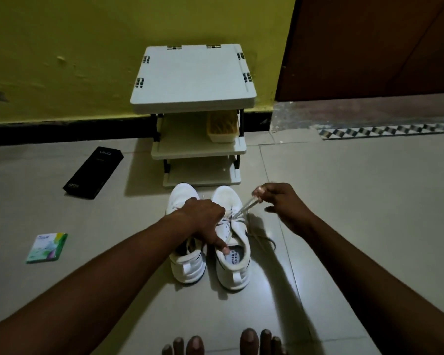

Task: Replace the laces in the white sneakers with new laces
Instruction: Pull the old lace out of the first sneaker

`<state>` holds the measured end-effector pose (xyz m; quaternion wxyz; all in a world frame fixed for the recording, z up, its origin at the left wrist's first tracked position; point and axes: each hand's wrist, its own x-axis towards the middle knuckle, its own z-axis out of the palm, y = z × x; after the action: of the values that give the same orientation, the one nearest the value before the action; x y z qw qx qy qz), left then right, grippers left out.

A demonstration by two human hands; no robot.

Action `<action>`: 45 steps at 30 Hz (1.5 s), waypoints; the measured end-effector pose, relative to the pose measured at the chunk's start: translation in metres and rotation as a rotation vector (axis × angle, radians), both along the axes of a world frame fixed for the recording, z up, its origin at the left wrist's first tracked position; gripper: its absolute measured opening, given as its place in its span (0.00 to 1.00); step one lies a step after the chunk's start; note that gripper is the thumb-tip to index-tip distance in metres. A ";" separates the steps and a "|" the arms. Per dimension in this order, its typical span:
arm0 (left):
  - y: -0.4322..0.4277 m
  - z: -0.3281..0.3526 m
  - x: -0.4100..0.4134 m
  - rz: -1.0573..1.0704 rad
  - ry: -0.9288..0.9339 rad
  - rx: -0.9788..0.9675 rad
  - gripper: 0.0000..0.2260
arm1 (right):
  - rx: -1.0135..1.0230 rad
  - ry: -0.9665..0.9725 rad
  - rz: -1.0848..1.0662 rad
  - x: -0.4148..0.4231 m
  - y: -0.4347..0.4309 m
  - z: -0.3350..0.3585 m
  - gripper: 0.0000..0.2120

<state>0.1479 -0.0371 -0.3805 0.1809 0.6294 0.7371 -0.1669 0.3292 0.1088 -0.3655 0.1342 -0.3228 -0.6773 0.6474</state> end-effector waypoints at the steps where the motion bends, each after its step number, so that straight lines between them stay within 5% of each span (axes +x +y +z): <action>1: 0.000 0.000 0.001 -0.002 0.004 -0.006 0.38 | -0.126 0.028 -0.031 -0.003 -0.005 -0.005 0.15; 4: 0.001 0.003 0.002 -0.002 0.011 -0.014 0.38 | -0.187 -0.030 -0.041 -0.017 -0.021 -0.022 0.15; 11: 0.000 0.000 0.001 0.038 -0.030 0.002 0.39 | 0.759 -0.358 0.490 -0.040 -0.035 -0.016 0.10; 17: -0.003 0.000 -0.003 0.054 -0.052 0.038 0.37 | 1.007 -0.565 0.816 -0.051 -0.019 -0.004 0.11; 19: -0.003 -0.001 -0.002 0.058 -0.062 0.031 0.37 | 0.885 -0.366 0.633 -0.045 -0.016 0.000 0.06; 23: -0.003 -0.002 -0.003 0.052 -0.061 0.028 0.38 | 0.189 0.223 -0.494 -0.021 0.005 0.018 0.06; 28: -0.002 -0.001 -0.002 0.046 -0.072 0.010 0.37 | -0.539 0.283 -0.526 -0.017 0.001 -0.003 0.08; 30: -0.002 -0.002 -0.002 0.052 -0.079 0.013 0.37 | -0.246 0.157 -0.318 -0.018 -0.001 -0.005 0.10; 33: -0.001 0.000 -0.001 0.050 -0.074 -0.005 0.37 | 0.672 -0.164 0.210 -0.020 0.008 -0.009 0.07; 35: -0.001 0.001 -0.001 0.056 -0.071 -0.015 0.37 | 0.905 -0.413 0.609 -0.026 0.003 -0.011 0.07; 37: 0.000 0.001 0.000 0.062 -0.069 -0.020 0.37 | 1.145 -0.497 0.790 -0.034 -0.002 -0.012 0.04; 40: -0.001 -0.002 -0.001 0.063 -0.082 -0.004 0.38 | 1.265 -0.232 0.441 -0.035 -0.006 0.005 0.05; 43: -0.003 -0.003 -0.004 0.075 -0.099 0.002 0.39 | 0.844 0.053 -0.330 -0.027 -0.009 0.020 0.12; 45: -0.004 -0.004 -0.003 0.067 -0.086 0.009 0.39 | 0.599 0.092 -0.540 -0.024 -0.003 0.021 0.18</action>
<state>0.1448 -0.0416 -0.3845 0.2152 0.6119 0.7499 -0.1301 0.3047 0.1054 -0.3445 0.4177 -0.4063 -0.7201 0.3768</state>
